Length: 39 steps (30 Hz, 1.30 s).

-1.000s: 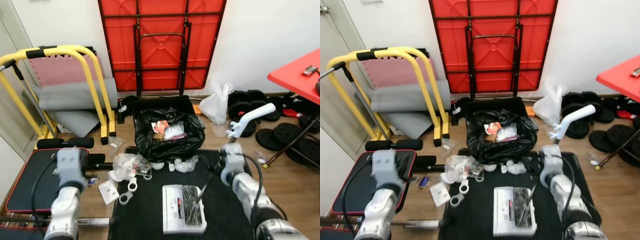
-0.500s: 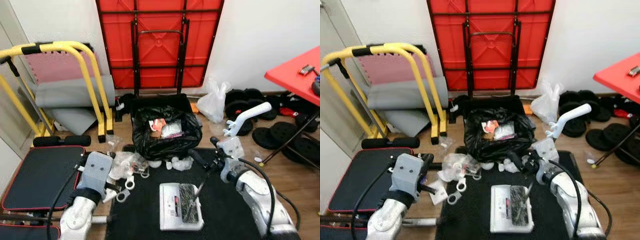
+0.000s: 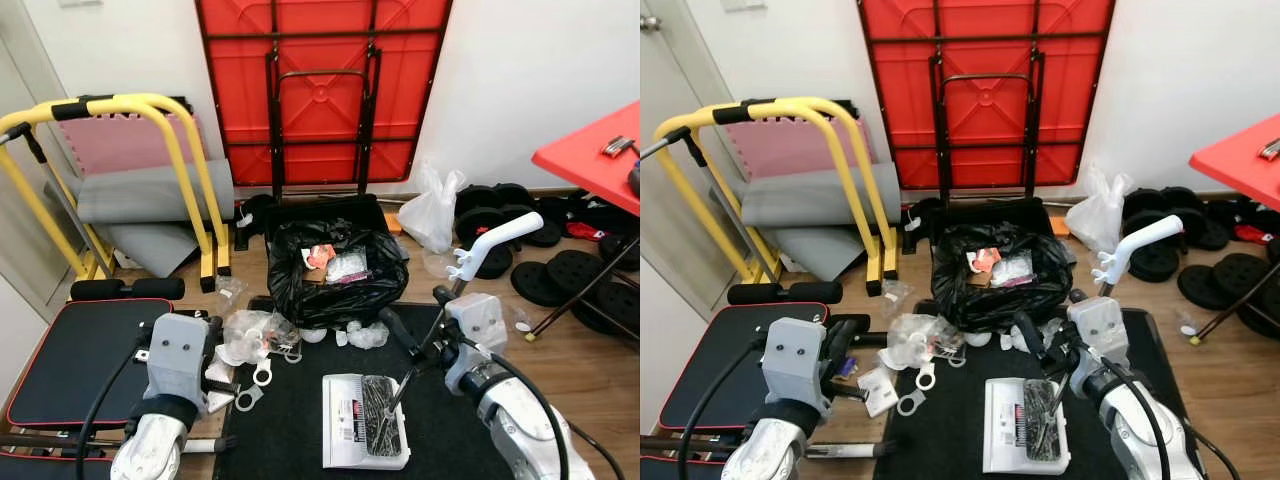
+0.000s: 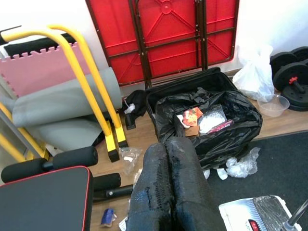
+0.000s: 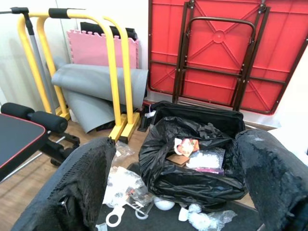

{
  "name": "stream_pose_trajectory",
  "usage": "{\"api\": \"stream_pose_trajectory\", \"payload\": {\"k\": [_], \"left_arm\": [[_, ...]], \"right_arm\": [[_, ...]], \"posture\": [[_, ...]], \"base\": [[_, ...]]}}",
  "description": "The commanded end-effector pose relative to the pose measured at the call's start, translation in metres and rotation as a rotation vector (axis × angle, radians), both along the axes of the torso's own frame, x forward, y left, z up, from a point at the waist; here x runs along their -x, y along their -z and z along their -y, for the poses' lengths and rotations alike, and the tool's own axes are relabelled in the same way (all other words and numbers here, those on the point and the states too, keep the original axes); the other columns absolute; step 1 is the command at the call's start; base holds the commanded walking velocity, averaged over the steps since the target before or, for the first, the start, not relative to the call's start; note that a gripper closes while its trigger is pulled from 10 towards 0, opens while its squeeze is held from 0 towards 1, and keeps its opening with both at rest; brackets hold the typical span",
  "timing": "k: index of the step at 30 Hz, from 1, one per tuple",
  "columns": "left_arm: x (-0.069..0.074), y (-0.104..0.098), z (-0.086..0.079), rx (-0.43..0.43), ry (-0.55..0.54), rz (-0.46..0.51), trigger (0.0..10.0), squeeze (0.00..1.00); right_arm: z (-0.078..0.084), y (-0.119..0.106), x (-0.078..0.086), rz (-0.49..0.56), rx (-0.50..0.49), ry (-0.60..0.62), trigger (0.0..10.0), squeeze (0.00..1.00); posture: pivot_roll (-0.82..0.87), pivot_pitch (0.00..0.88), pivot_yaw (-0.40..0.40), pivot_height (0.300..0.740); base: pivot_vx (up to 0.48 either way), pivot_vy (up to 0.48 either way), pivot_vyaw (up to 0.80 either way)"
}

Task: Sweep floor

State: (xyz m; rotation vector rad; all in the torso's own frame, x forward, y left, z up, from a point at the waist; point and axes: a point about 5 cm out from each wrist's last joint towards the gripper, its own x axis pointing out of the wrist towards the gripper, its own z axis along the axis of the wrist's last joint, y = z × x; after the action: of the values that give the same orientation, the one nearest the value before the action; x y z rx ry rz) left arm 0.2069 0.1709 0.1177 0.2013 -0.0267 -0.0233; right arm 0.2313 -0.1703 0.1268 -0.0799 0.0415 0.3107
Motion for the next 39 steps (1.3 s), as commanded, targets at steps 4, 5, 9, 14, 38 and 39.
{"api": "stream_pose_trajectory", "payload": {"k": [4, 5, 9, 14, 38, 39], "left_arm": [[0.019, 0.015, -0.019, -0.055, -0.242, -0.055, 10.0, 0.0], [0.023, 0.017, -0.021, -0.089, -0.25, -0.066, 10.0, 0.0], [0.035, 0.028, -0.023, -0.004, -0.314, -0.122, 10.0, 0.0], [0.031, 0.028, -0.023, 0.053, -0.366, -0.116, 10.0, 0.0], [-0.001, -0.024, 0.016, -0.085, -0.054, 0.123, 10.0, 0.0], [-0.001, -0.024, 0.016, -0.085, -0.054, 0.123, 10.0, 0.0]], "right_arm": [[-0.001, -0.005, 0.007, -0.014, -0.002, 0.034, 10.0, 0.0], [-0.001, -0.004, 0.008, -0.022, -0.004, 0.035, 10.0, 0.0], [-0.001, -0.003, 0.005, -0.033, -0.016, 0.038, 10.0, 0.0], [0.0, -0.003, 0.001, -0.025, 0.006, 0.038, 10.0, 0.0], [-0.009, -0.007, -0.006, -0.044, 0.021, -0.097, 10.0, 0.0], [-0.009, -0.007, -0.006, -0.044, 0.021, -0.097, 10.0, 0.0]], "posture": [[-0.09, 0.0, -0.037, 0.74], [-0.09, 0.0, -0.037, 0.74], [-0.09, 0.0, -0.036, 0.74], [-0.08, 0.0, -0.054, 0.74], [-0.09, 0.0, -0.041, 0.74], [-0.09, 0.0, -0.041, 0.74]], "base": [[0.0, 0.0, 0.0], [0.0, 0.0, 0.0], [0.0, 0.0, 0.0], [0.0, 0.0, 0.0], [0.0, 0.0, 0.57], [0.0, 0.0, 0.8]]}}
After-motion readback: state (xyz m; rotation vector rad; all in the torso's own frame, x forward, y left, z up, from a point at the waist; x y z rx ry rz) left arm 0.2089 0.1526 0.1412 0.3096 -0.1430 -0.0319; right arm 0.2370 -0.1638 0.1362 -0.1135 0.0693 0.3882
